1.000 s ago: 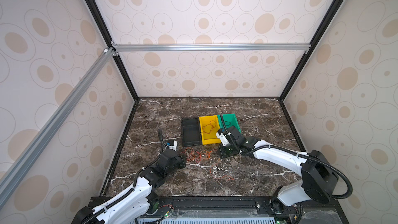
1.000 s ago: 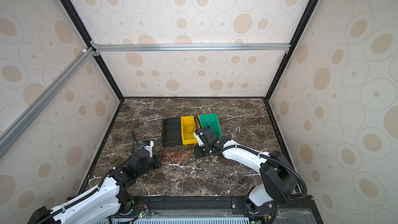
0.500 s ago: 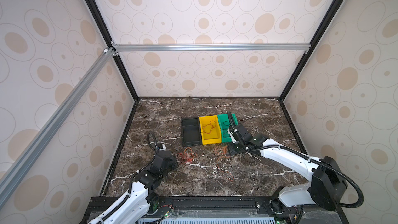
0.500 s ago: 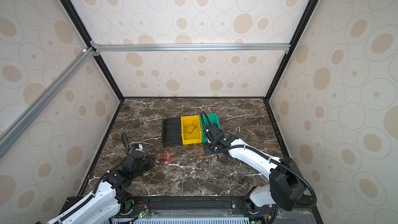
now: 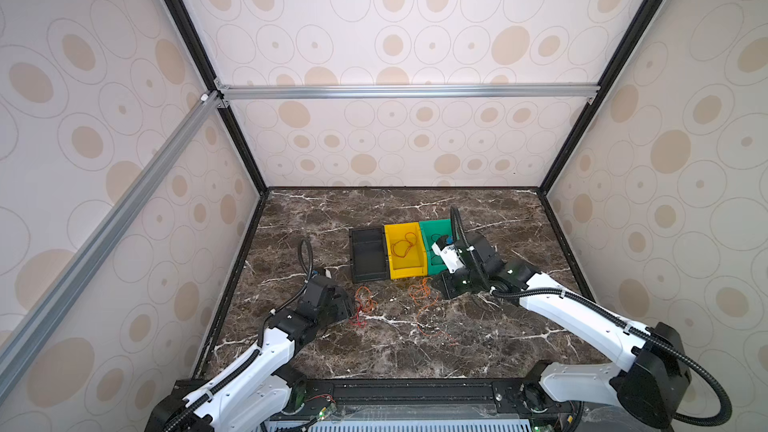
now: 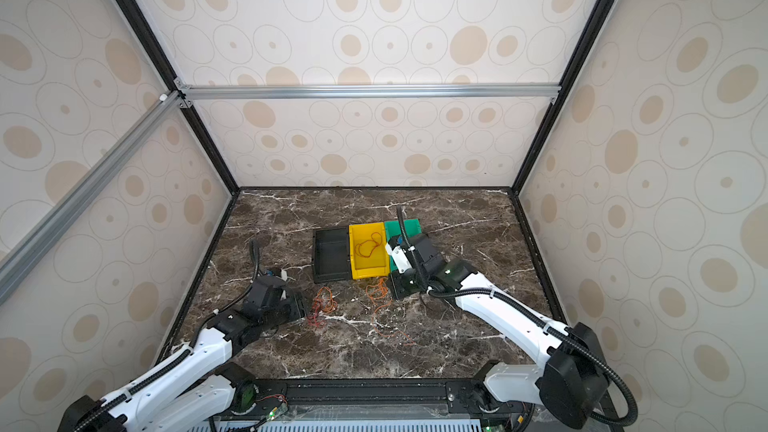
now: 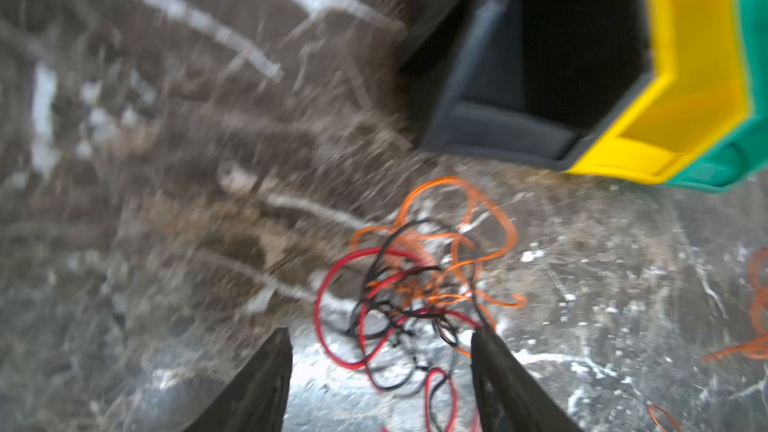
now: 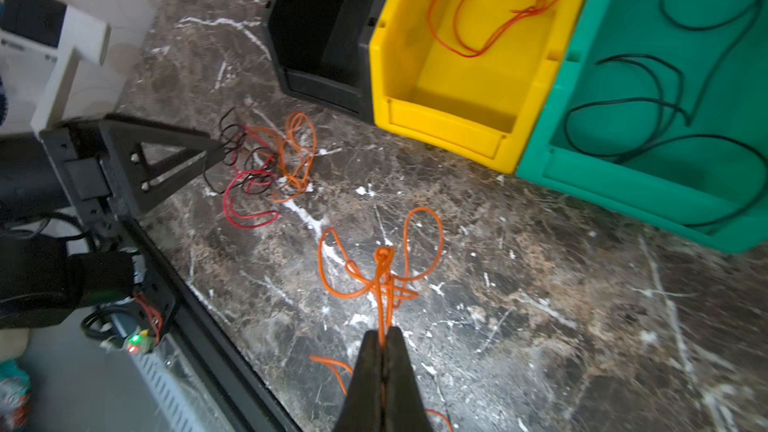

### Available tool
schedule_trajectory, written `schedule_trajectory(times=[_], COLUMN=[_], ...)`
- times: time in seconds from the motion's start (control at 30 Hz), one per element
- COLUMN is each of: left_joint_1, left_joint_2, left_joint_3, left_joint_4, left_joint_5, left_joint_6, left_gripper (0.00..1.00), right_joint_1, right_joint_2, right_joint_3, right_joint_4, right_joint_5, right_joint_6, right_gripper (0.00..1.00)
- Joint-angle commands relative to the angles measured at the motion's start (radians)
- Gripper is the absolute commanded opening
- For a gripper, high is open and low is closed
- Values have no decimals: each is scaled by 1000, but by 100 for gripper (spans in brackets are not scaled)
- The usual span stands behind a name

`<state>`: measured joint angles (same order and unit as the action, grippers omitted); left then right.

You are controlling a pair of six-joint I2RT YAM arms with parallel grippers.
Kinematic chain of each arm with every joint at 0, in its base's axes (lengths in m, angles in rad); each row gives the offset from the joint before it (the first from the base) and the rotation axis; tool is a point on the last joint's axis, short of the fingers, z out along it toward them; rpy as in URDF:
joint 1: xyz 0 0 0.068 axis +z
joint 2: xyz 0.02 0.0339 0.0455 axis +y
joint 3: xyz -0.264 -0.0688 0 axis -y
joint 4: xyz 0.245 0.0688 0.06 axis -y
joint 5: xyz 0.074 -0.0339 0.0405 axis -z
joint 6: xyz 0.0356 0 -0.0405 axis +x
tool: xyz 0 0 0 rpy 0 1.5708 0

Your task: Untangle the cables

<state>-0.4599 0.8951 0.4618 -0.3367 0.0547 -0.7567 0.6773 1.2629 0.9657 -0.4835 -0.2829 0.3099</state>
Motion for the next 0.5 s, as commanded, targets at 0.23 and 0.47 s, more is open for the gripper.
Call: schedule_trajectory(times=[0.23, 0.47], left_joint_1=[-1, -62], left_joint_2=[36, 13], left_joint_3=[219, 167], left_joint_4=[-138, 159], left_joint_5=[91, 328], left_joint_6=[173, 137], left_gripper=[76, 75], right_joint_1=[-2, -3], right_joint_2=[23, 51], right_joint_3=[22, 26], right_joint_4=[57, 87], right_joint_5=[-117, -158], right_joint_6=[-17, 7], right_gripper=[0, 0])
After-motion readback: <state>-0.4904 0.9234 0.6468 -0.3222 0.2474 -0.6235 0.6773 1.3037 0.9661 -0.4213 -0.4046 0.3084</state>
